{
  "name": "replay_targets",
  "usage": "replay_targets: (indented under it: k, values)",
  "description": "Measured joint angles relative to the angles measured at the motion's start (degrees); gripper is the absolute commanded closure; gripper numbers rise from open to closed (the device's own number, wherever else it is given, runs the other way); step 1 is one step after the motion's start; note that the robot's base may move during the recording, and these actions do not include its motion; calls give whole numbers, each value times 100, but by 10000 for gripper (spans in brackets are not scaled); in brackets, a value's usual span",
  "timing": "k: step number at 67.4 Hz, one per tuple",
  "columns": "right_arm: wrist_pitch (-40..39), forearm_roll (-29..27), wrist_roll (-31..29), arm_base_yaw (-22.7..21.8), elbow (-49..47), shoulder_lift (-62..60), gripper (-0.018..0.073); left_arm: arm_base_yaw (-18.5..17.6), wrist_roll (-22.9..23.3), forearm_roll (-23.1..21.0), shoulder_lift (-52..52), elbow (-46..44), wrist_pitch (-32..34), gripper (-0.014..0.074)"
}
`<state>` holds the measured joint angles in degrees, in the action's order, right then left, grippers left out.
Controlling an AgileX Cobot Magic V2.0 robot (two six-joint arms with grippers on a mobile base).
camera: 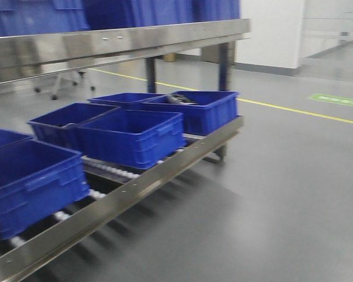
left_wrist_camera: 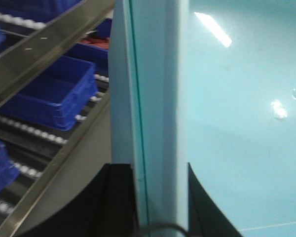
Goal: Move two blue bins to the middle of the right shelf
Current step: 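Turn toward the blue-bin shelf and drive up to it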
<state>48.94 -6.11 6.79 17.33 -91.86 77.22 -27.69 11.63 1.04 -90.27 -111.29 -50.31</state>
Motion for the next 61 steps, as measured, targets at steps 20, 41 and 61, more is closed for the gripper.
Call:
replay_targets:
  k: [20, 41, 61]
  values:
    - [0, 0, 0, 0, 0, 0, 713, 0, 0, 0, 0, 0, 0, 707]
    - [0, 0, 0, 0, 0, 0, 713, 0, 0, 0, 0, 0, 0, 707]
    - [0, 0, 0, 0, 0, 0, 713, 0, 0, 0, 0, 0, 0, 707]
